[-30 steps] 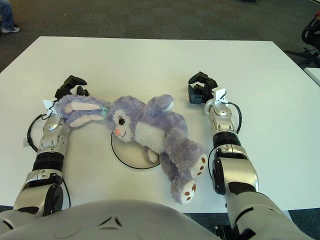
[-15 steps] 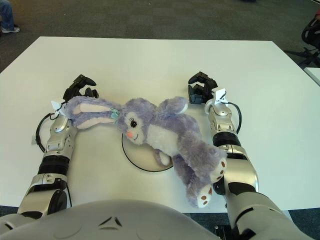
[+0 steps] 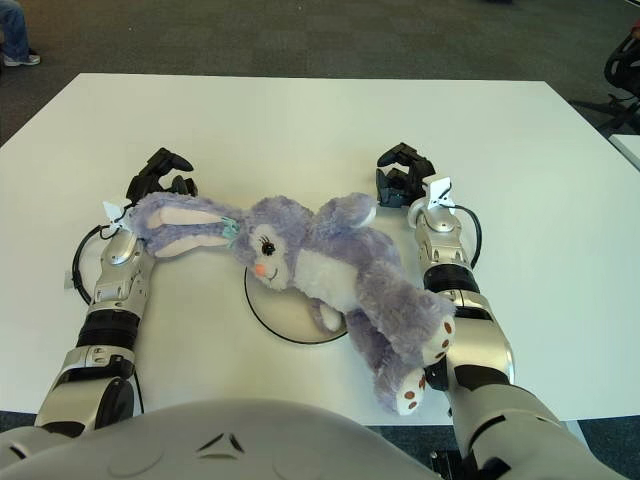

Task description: Put the doll into the plate.

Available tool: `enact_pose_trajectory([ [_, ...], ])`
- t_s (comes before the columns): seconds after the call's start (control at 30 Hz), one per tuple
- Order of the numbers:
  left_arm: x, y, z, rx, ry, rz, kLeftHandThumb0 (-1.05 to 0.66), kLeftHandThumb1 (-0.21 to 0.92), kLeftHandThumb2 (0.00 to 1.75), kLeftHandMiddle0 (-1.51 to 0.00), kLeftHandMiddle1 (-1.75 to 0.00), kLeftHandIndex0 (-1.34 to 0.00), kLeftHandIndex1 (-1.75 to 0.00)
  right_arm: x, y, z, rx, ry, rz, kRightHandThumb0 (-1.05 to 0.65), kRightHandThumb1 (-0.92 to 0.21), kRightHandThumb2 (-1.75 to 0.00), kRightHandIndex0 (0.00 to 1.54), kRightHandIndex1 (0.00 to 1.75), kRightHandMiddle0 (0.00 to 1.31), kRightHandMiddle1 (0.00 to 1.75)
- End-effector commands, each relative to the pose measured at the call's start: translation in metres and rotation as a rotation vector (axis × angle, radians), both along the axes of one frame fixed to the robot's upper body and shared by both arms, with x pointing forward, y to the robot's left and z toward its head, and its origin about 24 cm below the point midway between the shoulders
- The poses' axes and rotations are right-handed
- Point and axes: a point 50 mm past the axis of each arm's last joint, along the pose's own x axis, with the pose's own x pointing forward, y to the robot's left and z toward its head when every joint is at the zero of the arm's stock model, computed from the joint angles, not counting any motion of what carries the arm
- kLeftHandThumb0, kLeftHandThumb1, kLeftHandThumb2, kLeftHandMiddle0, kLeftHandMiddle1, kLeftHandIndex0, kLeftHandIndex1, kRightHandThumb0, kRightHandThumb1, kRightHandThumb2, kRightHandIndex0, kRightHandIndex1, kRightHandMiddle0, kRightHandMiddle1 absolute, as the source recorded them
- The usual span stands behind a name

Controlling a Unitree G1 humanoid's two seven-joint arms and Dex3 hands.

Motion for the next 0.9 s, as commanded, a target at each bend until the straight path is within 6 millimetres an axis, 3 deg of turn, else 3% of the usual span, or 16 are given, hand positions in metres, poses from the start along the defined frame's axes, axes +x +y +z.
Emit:
enact_pose_trajectory([
  [0.0, -0.004, 0.0027, -0.0096, -0.008, 0.031, 0.04, -0.43, 0.48, 1.11, -1.14, -1.75, -0.48, -1.75, -0.0183, -0.002, -0.0333, -0.008, 0.142, -0.034, -0.01, -0.25, -1.37, 0.67, 1.75, 0.48, 1.65],
  [0.47, -0.002, 0.0059, -0.0099, -0.063, 0.055, 0.086, -0.43, 0.47, 1.13, -1.14, -1.75, -0.49, -1.75, -0.0184, -0.0017, -0.0338, 0.013, 0.113, -0.135, -0.01, -0.23, -1.39, 0.68, 1.75, 0.5, 1.64],
  [0.87, -0.002, 0.0073, -0.0097, -0.095, 0.063, 0.094, -0.44, 0.46, 1.14, -1.13, -1.75, -0.5, -1.75, -0.0188, -0.001, -0.0322, 0.048, 0.081, -0.224, -0.01, -0.28, -1.35, 0.64, 1.75, 0.43, 1.69],
])
